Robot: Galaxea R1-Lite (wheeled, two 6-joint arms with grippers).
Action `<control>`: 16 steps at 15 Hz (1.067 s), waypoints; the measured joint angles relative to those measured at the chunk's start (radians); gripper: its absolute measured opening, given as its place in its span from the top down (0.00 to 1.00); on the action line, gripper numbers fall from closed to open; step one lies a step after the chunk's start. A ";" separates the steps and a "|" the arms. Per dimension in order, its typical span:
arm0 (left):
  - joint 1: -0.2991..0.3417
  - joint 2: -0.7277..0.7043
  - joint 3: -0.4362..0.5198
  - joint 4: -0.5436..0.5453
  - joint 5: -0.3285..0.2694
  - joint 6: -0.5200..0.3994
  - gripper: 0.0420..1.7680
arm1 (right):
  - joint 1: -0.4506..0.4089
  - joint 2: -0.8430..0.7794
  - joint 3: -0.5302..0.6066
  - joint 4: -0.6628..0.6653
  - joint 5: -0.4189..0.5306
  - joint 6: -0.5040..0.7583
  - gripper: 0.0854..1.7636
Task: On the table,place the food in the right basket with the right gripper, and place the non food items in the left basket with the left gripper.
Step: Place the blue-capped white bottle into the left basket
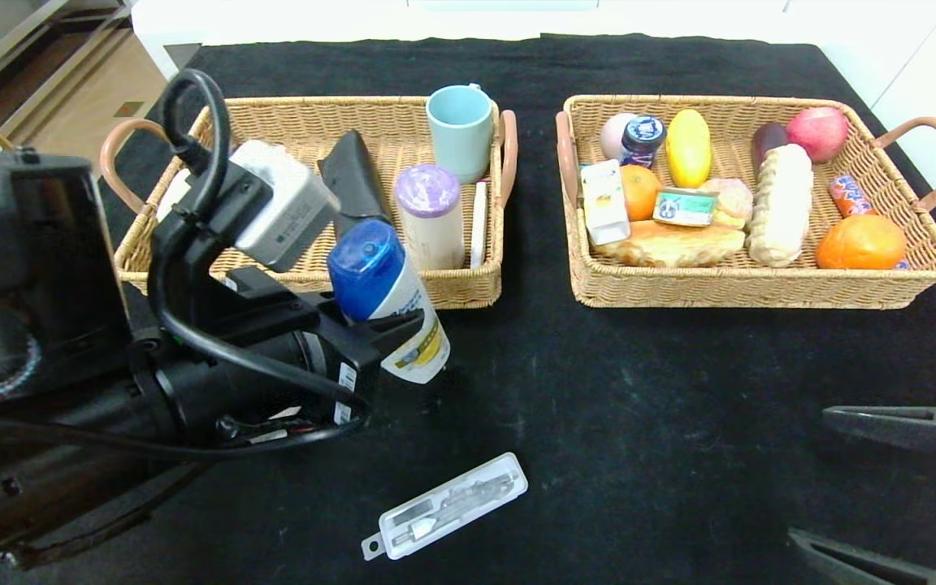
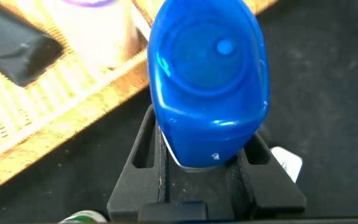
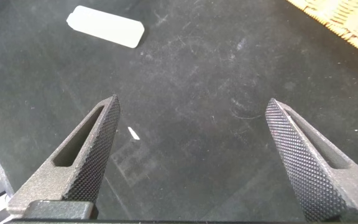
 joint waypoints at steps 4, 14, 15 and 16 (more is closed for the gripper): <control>0.001 -0.036 -0.041 0.000 0.006 -0.031 0.69 | 0.004 0.006 0.002 -0.001 -0.003 0.001 0.03; 0.074 -0.059 -0.139 0.001 0.071 0.021 0.69 | 0.005 0.013 0.000 -0.001 -0.002 0.001 0.03; 0.085 -0.058 -0.146 0.003 0.072 0.022 0.69 | 0.005 0.013 0.000 -0.001 -0.002 0.001 0.03; 0.095 -0.055 -0.157 0.005 0.073 0.023 0.69 | 0.005 0.014 0.001 -0.001 -0.002 0.001 0.03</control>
